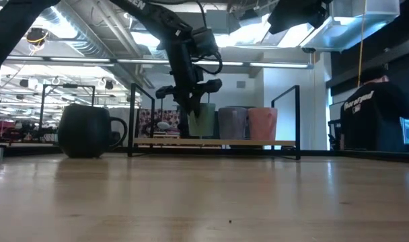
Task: Place coffee mugs
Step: Put the green mug on the shelf
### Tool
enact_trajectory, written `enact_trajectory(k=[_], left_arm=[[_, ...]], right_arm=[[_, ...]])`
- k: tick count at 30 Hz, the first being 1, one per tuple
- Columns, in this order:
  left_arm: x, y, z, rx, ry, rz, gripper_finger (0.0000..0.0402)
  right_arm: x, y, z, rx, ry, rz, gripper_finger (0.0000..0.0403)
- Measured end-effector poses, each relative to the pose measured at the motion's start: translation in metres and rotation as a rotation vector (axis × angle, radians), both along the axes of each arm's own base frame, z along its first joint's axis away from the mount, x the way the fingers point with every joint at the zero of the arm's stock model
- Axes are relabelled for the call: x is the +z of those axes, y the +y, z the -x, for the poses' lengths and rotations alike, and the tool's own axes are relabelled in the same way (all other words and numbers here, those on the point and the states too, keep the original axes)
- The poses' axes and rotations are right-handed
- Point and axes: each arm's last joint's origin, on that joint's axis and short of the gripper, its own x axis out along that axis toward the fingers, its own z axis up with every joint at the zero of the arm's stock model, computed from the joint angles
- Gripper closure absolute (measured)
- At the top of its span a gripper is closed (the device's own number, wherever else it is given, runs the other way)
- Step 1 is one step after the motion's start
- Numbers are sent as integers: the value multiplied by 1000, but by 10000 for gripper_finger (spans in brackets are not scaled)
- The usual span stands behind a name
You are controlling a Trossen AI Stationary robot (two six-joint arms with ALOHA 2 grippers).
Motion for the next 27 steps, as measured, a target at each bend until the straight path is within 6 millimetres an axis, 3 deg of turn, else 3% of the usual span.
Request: enact_trajectory(k=[27], left_arm=[[2,2,-3,-30,-45,3,338]], right_arm=[[0,-1,0,-8,0,13,281]])
